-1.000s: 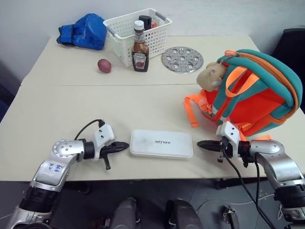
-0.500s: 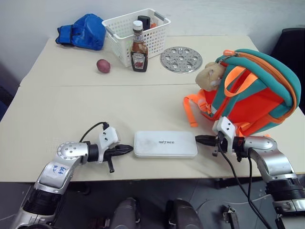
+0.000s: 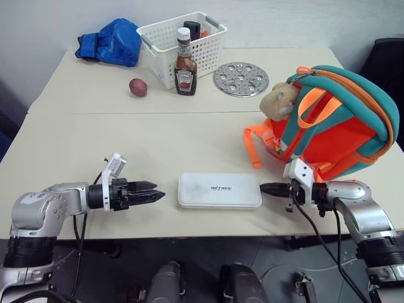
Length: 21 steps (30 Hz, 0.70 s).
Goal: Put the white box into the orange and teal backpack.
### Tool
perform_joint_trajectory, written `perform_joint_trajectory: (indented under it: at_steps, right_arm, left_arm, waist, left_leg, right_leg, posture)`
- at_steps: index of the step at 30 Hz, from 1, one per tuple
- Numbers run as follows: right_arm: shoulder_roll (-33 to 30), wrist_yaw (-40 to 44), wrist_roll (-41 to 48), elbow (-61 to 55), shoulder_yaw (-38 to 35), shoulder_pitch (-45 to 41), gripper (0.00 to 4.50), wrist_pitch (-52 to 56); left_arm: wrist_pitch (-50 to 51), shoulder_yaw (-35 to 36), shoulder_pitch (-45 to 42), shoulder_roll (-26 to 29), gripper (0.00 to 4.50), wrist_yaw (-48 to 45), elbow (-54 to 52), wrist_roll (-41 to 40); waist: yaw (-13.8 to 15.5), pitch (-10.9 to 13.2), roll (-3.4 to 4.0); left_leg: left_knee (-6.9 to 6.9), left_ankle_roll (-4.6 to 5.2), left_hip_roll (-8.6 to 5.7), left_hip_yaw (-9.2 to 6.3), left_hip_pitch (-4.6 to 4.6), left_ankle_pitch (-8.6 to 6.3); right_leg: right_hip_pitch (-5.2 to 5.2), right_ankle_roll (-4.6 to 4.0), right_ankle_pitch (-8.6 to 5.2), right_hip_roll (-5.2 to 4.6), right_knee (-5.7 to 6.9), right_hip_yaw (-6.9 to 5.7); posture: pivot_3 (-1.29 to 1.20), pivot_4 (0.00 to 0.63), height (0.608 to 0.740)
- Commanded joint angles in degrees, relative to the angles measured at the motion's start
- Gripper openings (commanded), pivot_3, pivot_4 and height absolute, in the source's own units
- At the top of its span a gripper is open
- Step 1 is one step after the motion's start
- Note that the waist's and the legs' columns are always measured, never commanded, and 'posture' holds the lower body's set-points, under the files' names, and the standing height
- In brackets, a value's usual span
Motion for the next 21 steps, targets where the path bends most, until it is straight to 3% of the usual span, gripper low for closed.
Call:
perform_joint_trajectory:
  at_steps: [1, 7, 13, 21]
  right_arm:
    - [-0.64, 1.22, -0.19, -0.57, 0.48, -0.50, 0.00, -0.68]
    - [-0.41, 2.12, -0.06, -1.82, 0.91, -0.39, 0.00, -0.30]
    - [1.18, 0.20, -0.71, -2.41, 1.70, -0.69, 0.00, 0.05]
    - [1.90, -0.66, -1.28, -4.49, 2.84, 0.86, 0.00, -0.15]
  left_arm:
    - [4.07, -3.54, -3.93, 0.04, 4.45, -0.59, 3.08, -0.52]
    - [5.61, -6.81, -10.87, -3.74, 4.45, 1.12, 10.47, 1.17]
    - [4.20, -15.46, -14.94, -7.49, 4.45, -1.21, 10.72, 3.59]
    - [3.62, -17.57, -23.86, -14.30, 4.45, -1.13, 20.24, 6.33]
  waist:
    - [0.00, 0.00, 0.00]
    - [0.06, 0.00, -0.01]
    - [0.11, -0.02, -0.05]
    - [0.25, -0.03, -0.07]
  left_leg:
    - [0.00, 0.00, 0.00, 0.00, -0.01, 0.00]
    - [0.03, -0.07, -0.01, 0.01, 0.00, 0.04]
    - [0.04, -0.09, -0.01, 0.01, 0.02, 0.06]
    - [0.19, -0.07, -0.01, 0.00, 0.00, 0.09]
  right_leg:
    - [-0.01, 0.00, 0.00, 0.00, 0.01, 0.00]
    - [-0.01, 0.00, 0.00, 0.00, 0.04, 0.02]
    - [0.01, 0.00, 0.00, 0.01, 0.07, 0.02]
    - [0.04, 0.00, 0.00, 0.03, 0.14, 0.01]
  posture:
    - [0.00, 0.150, 0.740]
    - [0.00, 0.150, 0.740]
    - [0.00, 0.150, 0.740]
    - [0.00, 0.150, 0.740]
